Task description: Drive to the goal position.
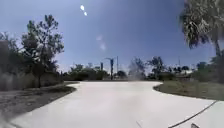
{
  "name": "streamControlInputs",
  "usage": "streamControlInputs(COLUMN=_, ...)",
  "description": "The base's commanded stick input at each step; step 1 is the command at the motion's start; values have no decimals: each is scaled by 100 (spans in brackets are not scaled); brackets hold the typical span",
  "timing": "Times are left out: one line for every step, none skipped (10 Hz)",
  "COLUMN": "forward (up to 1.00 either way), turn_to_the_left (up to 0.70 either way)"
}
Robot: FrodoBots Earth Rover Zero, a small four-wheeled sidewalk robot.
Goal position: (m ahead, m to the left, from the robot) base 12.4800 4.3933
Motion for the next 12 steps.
streamControlInputs(forward=70, turn_to_the_left=0)
streamControlInputs(forward=70, turn_to_the_left=0)
streamControlInputs(forward=70, turn_to_the_left=0)
streamControlInputs(forward=70, turn_to_the_left=0)
streamControlInputs(forward=70, turn_to_the_left=0)
streamControlInputs(forward=70, turn_to_the_left=0)
streamControlInputs(forward=70, turn_to_the_left=0)
streamControlInputs(forward=70, turn_to_the_left=0)
streamControlInputs(forward=70, turn_to_the_left=0)
streamControlInputs(forward=70, turn_to_the_left=0)
streamControlInputs(forward=70, turn_to_the_left=0)
streamControlInputs(forward=70, turn_to_the_left=0)
